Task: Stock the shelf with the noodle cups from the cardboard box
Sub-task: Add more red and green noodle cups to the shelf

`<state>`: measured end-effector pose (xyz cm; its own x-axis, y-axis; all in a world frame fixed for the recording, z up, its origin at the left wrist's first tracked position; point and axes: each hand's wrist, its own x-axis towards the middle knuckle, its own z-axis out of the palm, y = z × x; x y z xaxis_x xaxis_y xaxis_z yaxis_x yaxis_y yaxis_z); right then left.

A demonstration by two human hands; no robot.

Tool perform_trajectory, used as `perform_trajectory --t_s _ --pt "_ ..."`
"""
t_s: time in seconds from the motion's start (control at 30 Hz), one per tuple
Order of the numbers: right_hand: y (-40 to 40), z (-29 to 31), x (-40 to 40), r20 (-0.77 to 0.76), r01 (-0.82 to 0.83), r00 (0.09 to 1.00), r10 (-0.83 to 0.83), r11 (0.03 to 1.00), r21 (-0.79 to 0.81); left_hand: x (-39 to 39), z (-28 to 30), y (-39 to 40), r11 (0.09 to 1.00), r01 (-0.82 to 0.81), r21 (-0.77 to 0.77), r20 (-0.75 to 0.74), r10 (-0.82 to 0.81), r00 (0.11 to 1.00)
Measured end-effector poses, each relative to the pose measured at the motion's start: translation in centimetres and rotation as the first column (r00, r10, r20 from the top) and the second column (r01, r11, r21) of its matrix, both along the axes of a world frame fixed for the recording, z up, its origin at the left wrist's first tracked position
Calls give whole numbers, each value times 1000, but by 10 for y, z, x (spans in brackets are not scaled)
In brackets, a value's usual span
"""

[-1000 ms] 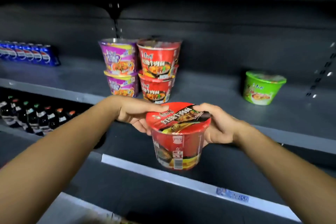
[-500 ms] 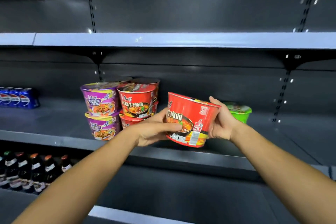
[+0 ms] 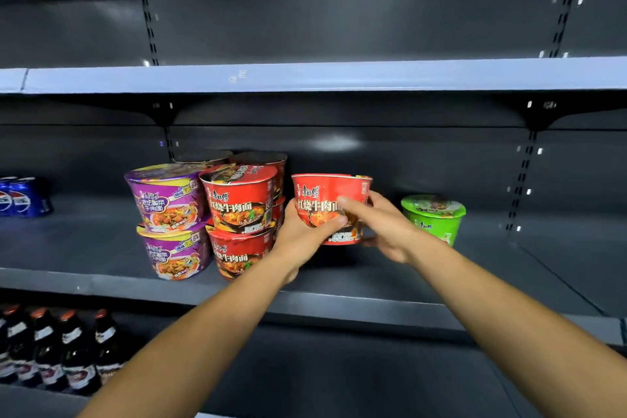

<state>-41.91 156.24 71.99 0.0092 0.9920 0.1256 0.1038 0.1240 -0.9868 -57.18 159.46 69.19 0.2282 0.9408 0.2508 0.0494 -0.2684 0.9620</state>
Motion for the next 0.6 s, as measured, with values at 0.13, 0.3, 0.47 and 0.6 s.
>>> perform_trajectory --t_s 0.13,0.3,0.47,0.6 --pt "30 -12 -4 50 58 997 -57 998 -9 10 -11 17 998 -57 34 -75 59 995" --pt "57 -23 0 -8 60 998 -60 997 -49 7 -24 39 999 -24 44 -105 28 994" --pt "84 -40 5 -83 -19 996 14 998 -68 6 -43 72 988 -149 30 -287 151 946" --pt "116 -59 8 -107 8 994 -15 998 -64 11 -60 98 978 -209 2 -323 198 925"
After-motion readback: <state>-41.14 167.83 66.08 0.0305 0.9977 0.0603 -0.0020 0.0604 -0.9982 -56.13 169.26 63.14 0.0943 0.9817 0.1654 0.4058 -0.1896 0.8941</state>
